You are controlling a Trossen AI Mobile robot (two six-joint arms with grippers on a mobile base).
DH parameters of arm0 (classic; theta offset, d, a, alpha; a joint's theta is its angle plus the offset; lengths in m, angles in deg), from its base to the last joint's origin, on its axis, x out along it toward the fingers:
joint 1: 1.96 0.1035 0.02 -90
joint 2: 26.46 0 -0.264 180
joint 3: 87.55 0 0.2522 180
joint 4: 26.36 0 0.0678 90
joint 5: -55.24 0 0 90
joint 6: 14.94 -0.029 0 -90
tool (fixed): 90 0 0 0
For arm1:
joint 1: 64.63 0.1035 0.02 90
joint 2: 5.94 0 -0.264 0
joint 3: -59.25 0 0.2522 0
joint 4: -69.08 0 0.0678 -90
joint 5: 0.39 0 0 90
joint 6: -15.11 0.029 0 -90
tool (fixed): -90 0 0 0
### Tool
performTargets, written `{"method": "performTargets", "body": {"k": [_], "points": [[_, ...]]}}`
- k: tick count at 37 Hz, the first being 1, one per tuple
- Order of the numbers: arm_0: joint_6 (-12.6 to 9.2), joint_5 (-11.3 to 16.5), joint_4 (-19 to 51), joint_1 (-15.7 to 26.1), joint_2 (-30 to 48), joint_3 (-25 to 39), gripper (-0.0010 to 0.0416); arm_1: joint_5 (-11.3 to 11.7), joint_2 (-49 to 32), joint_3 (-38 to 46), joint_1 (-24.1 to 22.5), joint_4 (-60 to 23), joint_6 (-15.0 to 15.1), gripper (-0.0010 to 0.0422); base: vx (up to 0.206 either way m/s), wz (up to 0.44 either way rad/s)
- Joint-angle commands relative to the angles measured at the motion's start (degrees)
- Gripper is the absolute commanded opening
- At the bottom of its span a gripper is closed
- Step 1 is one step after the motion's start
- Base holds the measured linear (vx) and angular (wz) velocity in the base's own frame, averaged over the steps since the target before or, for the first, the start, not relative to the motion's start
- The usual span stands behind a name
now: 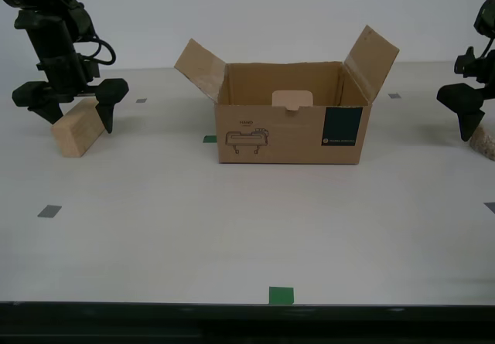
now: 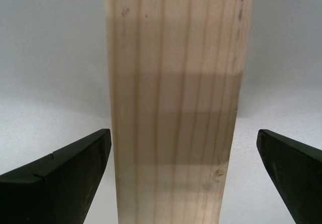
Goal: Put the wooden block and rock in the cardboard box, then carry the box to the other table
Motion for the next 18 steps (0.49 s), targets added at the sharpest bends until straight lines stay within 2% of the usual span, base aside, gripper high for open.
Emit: {"method": "performTargets", "body": {"k": [1,18], "points": [[0.9,-0.2,-2.23,0.0,0.02,-1.68,0.0386,-0.13,0.0,0.02,0.0,-0.37,-0.11,0.0398,0.0,0.0],[2.49,-0.37,-5.7,-0.04,0.02,-2.51,0.0355,-0.13,0.0,0.02,-0.04,-1.38,-0.11,0.0398,0.0,0.0]]}}
